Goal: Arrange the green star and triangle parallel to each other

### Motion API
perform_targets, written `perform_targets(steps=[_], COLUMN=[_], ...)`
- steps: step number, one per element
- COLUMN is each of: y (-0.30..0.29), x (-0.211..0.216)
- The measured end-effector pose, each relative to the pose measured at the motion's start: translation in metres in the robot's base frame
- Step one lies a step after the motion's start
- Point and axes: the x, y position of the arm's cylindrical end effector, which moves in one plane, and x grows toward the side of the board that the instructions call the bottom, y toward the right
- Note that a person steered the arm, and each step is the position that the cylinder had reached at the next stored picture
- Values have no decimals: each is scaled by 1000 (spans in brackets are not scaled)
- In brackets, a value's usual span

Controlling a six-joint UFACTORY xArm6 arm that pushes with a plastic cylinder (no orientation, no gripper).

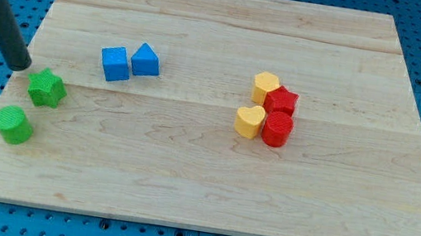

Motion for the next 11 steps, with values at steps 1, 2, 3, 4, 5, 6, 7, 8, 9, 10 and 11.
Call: perform_targets(steps=[1, 2, 3, 4, 5, 6, 7, 8, 9, 10, 11], y=[10, 22, 36, 49, 129, 171, 166, 155, 153, 135, 120], x=[31, 27, -19, -81, -101, -82, -50, -36, -31, -8, -1])
